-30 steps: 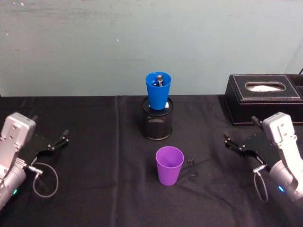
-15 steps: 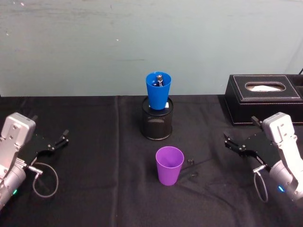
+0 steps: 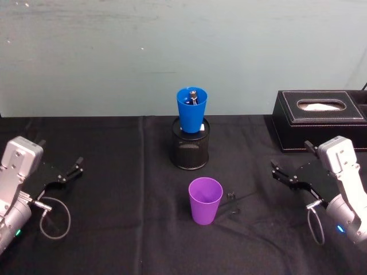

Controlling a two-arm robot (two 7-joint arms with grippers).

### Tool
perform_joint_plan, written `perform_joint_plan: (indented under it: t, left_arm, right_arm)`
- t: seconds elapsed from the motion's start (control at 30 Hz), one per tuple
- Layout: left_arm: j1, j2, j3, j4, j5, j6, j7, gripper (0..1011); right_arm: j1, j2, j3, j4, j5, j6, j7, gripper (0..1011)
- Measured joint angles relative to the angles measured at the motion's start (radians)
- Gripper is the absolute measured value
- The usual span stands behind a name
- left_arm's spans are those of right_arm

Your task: Pick up one cup with a gripper and tap it against the other cup.

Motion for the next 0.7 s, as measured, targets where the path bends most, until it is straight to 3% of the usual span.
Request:
perform_joint_plan:
  t: [0.7]
  left_arm:
    - [0.000,0.000,0.000,0.000,0.000,0.000,0.000,1000]
  right_arm:
    - [0.000,0.000,0.000,0.000,0.000,0.000,0.000,1003]
